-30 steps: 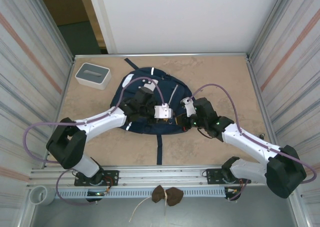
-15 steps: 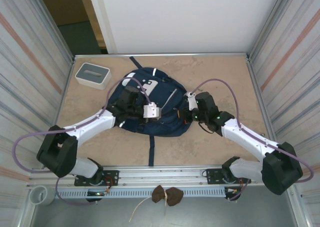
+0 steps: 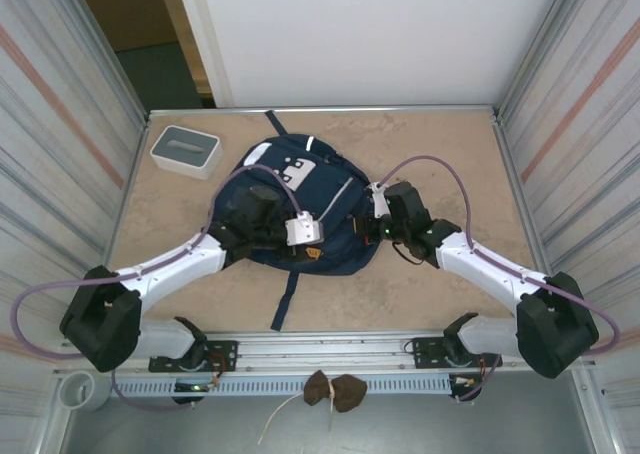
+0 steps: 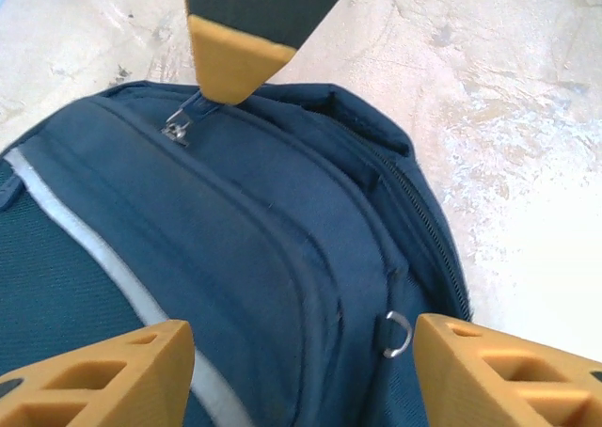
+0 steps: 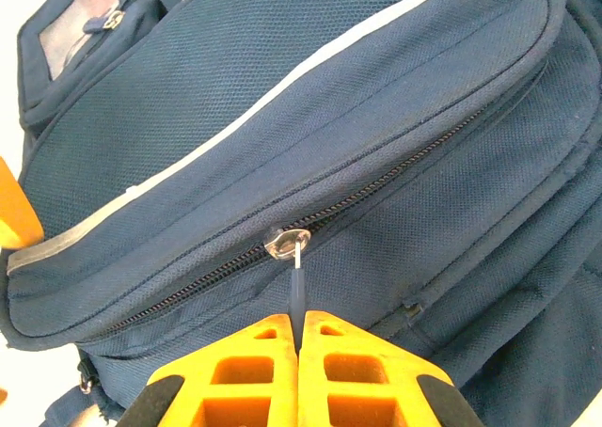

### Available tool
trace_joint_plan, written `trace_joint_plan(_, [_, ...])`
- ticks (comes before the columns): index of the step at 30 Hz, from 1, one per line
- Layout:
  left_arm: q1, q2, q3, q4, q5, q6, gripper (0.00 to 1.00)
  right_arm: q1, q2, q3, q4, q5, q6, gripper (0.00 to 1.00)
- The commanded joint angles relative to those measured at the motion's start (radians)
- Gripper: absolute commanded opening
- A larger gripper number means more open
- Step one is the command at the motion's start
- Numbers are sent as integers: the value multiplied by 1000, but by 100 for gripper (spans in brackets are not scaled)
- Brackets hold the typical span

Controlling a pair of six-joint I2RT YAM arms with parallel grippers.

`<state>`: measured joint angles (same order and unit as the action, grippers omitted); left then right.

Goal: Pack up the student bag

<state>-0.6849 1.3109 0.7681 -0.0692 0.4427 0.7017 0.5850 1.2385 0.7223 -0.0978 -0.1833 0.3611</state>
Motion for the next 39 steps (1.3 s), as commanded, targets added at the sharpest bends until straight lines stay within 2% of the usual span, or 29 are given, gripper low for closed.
trace_joint_plan(1, [-57, 10, 56, 23, -177, -170, 65, 7, -18, 10, 41, 13, 32, 0])
trace_joint_plan(5, [-138, 86, 95, 53, -315, -249, 65, 11, -31, 9, 47, 7, 40, 0])
trace_joint_plan(9, [-168, 180, 154, 66, -381, -285, 61, 15, -37, 6, 50, 7, 45, 0])
trace_joint_plan(10, [-168, 202, 165, 67, -387, -289, 58, 15, -40, 3, 50, 7, 47, 0])
trace_joint_plan(13, [-168, 227, 174, 89, -390, -292, 37, 14, -53, -9, 50, 22, 44, 0])
trace_joint_plan(16, [-158, 208, 143, 128, -334, -274, 17, 5, -59, -19, 34, 53, 25, 0])
trace_joint_plan(18, [-135, 173, 101, 157, -243, -250, 11, -15, -59, -27, 32, 63, 14, 0])
trace_joint_plan(20, [-97, 119, 46, 178, -94, -202, 10, -39, -52, -27, 27, 68, 5, 0])
trace_joint_plan(25, [57, -2, -67, 218, 206, -173, 9, -48, -22, -18, 33, 82, -14, 0])
trace_joint_plan(27, [104, -32, -89, 205, 245, -156, 9, -44, -7, -11, 36, 76, -13, 0])
trace_joint_plan(30, [144, -45, -94, 165, 218, -133, 11, -20, 4, -3, 52, 75, -11, 0])
trace_joint_plan(34, [143, -51, -67, 124, 141, -154, 37, 6, -9, 1, 61, 63, -6, 0])
trace_joint_plan(36, [110, -60, -51, 105, 74, -150, 48, 13, -23, -1, 64, 59, 3, 0])
trace_joint_plan(39, [36, -59, -25, 85, -54, -112, 58, 27, -47, -10, 71, 59, 17, 0])
